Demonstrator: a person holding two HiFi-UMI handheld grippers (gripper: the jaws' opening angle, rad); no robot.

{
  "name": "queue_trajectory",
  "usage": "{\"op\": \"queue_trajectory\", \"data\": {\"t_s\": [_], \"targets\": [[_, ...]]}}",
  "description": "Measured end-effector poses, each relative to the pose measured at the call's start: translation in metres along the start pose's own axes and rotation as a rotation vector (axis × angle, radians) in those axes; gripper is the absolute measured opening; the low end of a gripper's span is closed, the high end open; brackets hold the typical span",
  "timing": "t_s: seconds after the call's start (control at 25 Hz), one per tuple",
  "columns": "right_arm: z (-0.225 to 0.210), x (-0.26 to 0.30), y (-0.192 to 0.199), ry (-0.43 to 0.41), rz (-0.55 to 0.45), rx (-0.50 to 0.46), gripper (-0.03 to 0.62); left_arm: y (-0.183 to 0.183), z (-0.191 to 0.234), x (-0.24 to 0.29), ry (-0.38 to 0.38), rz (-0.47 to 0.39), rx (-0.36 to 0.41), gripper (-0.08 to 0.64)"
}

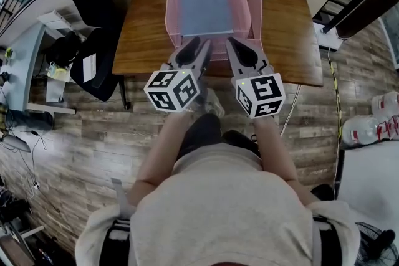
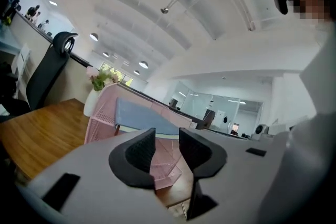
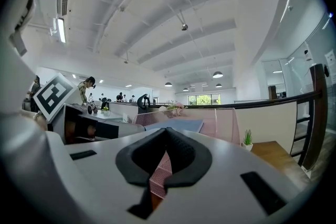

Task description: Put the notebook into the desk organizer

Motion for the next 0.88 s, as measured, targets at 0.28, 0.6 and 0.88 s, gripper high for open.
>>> {"op": "queue_trajectory", "data": {"t_s": [0.28, 0.6, 0.88], "targets": [[0.001, -0.003, -0.004, -0.017, -0.011, -0.009, 0.011, -0.013, -0.016, -0.006, 0.007, -0.026, 0.158, 0.092], [0.007, -0.003, -0.012, -0.040, -0.032, -0.018, 0.011, -0.023, -0.027, -0.010, 0.029, -0.019, 0.253, 0.032], [0.008, -0.006, -0.013, -0.063, -0.032, -0.033, 0.011, -0.025, -0.039, -0.012, 0.078, 0.000, 0.297, 0.011]]}}
Point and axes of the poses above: the fingertips, and each gripper's own axes: x forward along the fingers, z to its left, y out of its underside, the point moved 4 cm from there along -x, backward along the fingers, and after that the axes turned 1 degree about -x, right-handed, at the moved point
